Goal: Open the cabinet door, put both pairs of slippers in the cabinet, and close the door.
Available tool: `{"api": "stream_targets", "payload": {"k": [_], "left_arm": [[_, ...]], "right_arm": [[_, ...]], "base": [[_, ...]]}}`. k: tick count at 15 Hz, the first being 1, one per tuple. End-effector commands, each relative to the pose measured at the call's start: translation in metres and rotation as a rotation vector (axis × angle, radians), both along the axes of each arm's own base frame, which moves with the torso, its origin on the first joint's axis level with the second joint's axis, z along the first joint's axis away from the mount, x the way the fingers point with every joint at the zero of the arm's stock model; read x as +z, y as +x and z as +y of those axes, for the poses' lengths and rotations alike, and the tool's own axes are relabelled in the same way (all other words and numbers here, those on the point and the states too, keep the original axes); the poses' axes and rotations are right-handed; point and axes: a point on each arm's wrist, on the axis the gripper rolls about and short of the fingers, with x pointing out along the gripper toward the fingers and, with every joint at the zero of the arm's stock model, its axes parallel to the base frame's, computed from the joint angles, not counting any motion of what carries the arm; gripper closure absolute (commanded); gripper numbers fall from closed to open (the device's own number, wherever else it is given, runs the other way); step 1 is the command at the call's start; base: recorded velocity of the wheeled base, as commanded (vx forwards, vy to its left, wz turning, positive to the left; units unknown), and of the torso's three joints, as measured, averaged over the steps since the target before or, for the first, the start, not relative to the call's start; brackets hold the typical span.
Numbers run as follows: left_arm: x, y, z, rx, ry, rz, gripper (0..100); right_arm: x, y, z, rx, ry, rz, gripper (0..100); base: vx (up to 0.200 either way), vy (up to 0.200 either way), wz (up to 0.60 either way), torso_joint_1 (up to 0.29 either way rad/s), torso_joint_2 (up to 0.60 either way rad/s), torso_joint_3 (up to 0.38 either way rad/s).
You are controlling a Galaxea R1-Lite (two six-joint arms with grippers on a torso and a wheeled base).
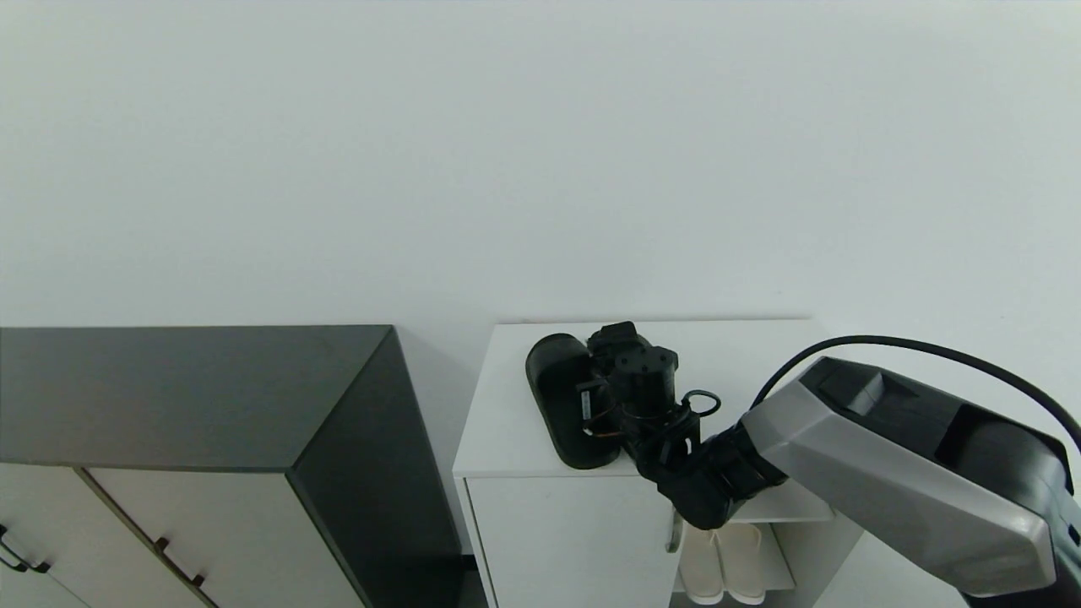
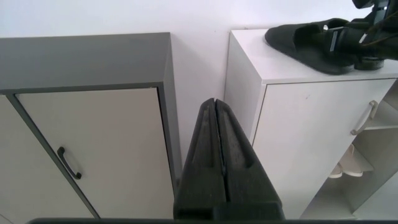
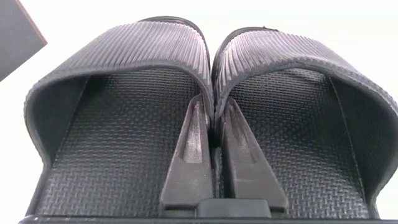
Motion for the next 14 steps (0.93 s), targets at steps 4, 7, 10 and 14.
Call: {"api": "stream_targets", "payload": {"k": [4, 7, 10, 14], "left_arm": [[0.000, 0.000, 0.000, 0.000, 0.000, -0.001, 100], [0.000, 0.000, 0.000, 0.000, 0.000, -0.001, 100], [0.000, 0.000, 0.000, 0.000, 0.000, -0.001, 100], [0.000, 0.000, 0.000, 0.002, 0.000, -0.001, 100]], "right_arm": [[0.009, -0.008, -0.006, 0.000, 0.007, -0.004, 100], [0.031, -0.038, -0.021, 0.020, 0.018, -0.017, 100], [0.051, -0.082, -0.049, 0.083, 0.009, 0.000, 100], [0.064, -0.133, -0.089, 0.211, 0.008, 0.026, 100]], "base": [[0.000, 0.000, 0.00, 0.000, 0.00, 0.000], [0.000, 0.000, 0.00, 0.000, 0.00, 0.000], [0.000, 0.000, 0.00, 0.000, 0.00, 0.000], [0.000, 0.000, 0.00, 0.000, 0.00, 0.000]]}}
